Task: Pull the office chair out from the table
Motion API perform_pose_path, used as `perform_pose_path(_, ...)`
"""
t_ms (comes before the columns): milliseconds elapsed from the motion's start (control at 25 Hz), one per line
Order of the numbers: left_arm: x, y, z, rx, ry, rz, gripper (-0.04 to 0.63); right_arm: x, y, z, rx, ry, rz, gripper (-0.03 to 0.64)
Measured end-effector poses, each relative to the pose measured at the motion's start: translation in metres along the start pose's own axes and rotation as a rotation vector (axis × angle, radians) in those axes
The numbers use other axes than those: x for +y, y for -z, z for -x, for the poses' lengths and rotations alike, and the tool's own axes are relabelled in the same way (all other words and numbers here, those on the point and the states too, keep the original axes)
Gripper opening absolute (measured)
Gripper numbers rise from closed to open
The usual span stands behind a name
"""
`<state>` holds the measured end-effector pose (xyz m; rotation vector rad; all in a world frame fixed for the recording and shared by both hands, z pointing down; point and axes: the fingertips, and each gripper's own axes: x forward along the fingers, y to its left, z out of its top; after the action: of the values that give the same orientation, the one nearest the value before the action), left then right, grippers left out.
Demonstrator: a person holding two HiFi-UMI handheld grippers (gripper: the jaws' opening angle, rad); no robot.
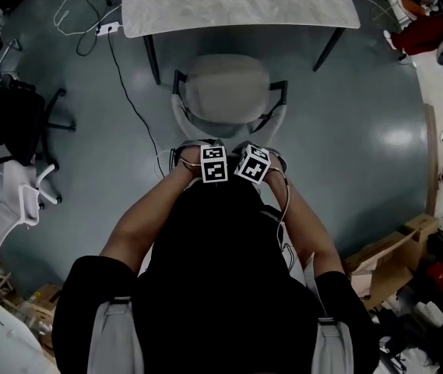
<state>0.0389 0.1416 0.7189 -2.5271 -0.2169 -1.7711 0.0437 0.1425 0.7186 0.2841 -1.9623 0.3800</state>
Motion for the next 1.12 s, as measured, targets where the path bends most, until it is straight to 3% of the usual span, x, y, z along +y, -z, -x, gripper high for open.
perform_pose_path(1120,-0.069,-0.046,-0.021,0.021,-0.016,0.089,0.089,0.055,0.061,0.02,-0.014,-0.012,0.066,0.1)
